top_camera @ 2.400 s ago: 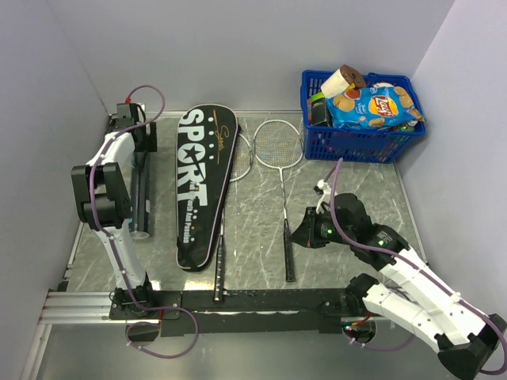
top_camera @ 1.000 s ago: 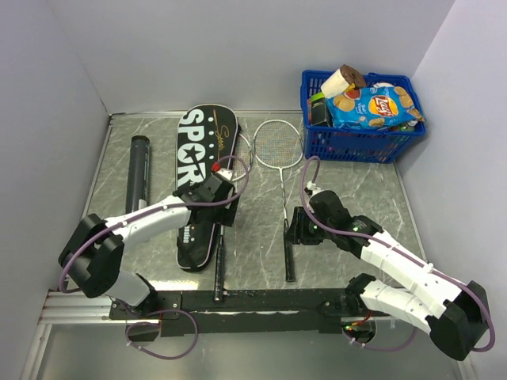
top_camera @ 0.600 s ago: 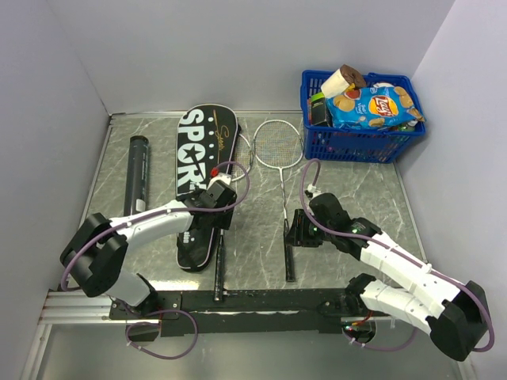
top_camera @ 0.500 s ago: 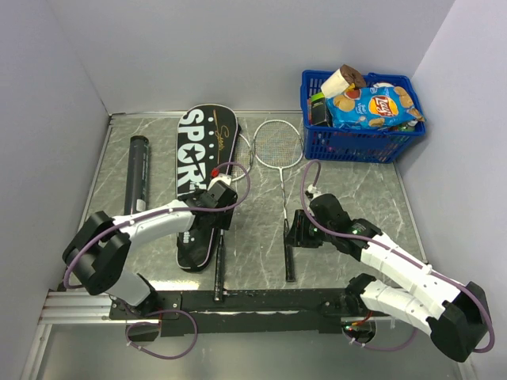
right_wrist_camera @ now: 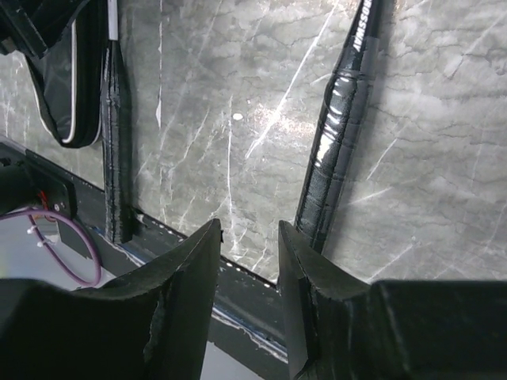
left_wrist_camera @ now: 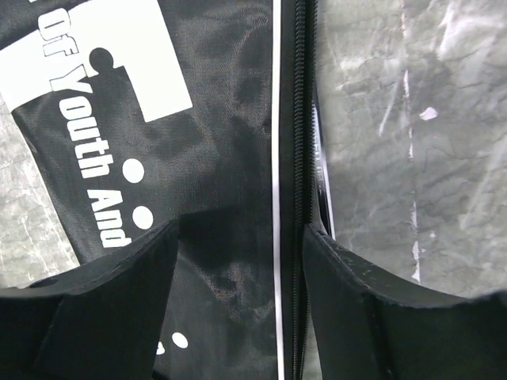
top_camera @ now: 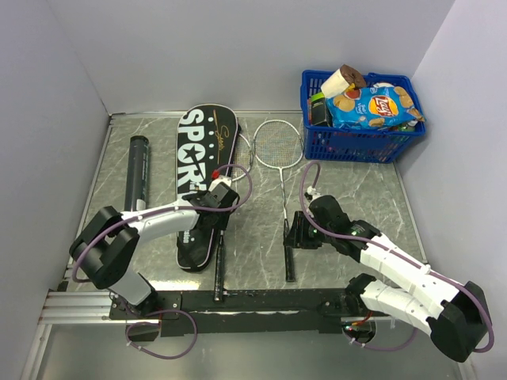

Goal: Pack up the badminton gear

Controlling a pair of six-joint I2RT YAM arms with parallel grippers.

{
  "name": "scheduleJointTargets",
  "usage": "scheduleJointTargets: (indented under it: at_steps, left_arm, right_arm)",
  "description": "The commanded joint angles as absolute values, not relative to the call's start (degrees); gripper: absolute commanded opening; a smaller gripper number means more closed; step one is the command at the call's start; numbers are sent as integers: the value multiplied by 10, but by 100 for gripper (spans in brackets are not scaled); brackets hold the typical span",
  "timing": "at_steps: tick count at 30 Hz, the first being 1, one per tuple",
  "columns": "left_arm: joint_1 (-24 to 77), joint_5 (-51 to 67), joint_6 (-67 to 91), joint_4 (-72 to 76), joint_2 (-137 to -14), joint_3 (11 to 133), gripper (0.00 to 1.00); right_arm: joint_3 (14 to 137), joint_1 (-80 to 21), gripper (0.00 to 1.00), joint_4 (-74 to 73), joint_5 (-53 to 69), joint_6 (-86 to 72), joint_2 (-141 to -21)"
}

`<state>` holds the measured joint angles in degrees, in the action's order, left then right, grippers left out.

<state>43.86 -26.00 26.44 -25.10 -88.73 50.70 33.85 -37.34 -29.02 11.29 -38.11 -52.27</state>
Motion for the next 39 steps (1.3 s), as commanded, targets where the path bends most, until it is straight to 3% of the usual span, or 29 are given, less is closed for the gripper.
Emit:
scheduleJointTargets:
  at_steps: [1, 4, 5, 10, 14, 24, 39]
  left_arm:
    - [440, -275, 272, -249, -898, 519, 66]
    - [441, -269, 272, -248, -904, 517, 54]
    - [440, -269, 272, -248, -907, 517, 44]
    - [441, -264, 275, -246, -917, 511, 16]
    - [440, -254, 275, -242, -920, 505, 1]
    - [440, -221, 274, -246, -837, 522, 1]
    - [383, -212, 254, -265, -723, 544, 1]
  right_arm:
    - [327, -370, 42, -262, 120, -388, -525]
    - [325, -370, 42, -260, 120, -386, -524]
    - [323, -370, 42, -260, 120, -386, -524]
    - [316, -370, 42, -255, 121, -385, -523]
    - [312, -369, 42, -250, 124, -382, -526]
    - [374, -370, 42, -248, 127, -361, -569]
    - [559, -385, 42, -246, 44, -340, -790]
